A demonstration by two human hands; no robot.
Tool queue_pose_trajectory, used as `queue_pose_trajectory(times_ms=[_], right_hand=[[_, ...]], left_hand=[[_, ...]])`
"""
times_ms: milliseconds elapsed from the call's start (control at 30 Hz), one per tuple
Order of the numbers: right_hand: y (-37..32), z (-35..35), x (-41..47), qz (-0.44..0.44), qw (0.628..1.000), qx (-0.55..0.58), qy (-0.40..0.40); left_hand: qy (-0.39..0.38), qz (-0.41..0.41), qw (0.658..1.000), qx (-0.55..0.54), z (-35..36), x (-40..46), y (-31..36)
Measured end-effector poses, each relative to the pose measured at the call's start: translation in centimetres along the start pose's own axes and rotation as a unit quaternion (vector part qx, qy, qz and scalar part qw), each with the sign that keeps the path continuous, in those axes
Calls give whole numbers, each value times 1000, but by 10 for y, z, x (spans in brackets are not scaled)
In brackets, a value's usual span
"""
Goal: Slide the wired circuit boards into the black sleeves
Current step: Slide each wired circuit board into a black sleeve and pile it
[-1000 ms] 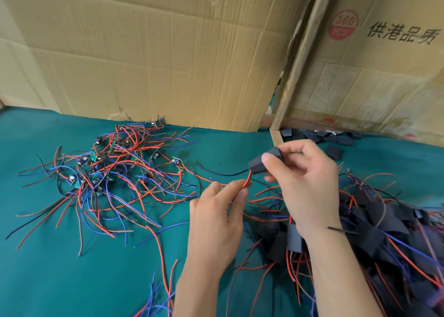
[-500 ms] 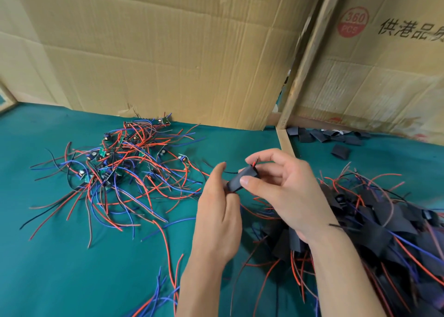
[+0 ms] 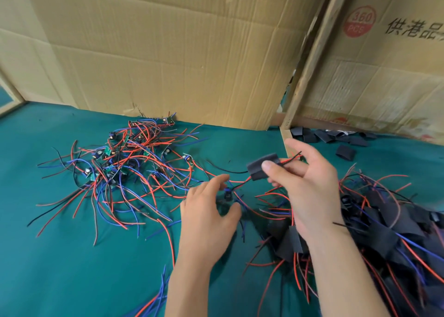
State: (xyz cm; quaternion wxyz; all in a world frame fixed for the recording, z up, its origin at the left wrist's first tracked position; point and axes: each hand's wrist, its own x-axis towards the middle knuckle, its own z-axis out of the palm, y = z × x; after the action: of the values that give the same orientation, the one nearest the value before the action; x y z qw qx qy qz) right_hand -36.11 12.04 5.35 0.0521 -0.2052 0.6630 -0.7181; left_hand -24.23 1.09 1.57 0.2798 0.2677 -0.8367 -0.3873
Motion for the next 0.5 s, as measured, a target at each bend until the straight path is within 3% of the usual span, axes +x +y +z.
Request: queue_pose_trajectory(times_ms=[100,267,400,500], right_hand=[[-5,-5,2,-6,999,48,17],[-11,-5,3,-18,996,75,36],[-11,1,1,-1,994,107,32],[-9,9,-1,34,986,161,18]], left_hand=[[11,13,1000,-8,0,1,-1],[18,-21,987,-159,6,6,-1],[-2,-57,943,-328,6,6,2],[6,-43,919,-391,8,7,2]])
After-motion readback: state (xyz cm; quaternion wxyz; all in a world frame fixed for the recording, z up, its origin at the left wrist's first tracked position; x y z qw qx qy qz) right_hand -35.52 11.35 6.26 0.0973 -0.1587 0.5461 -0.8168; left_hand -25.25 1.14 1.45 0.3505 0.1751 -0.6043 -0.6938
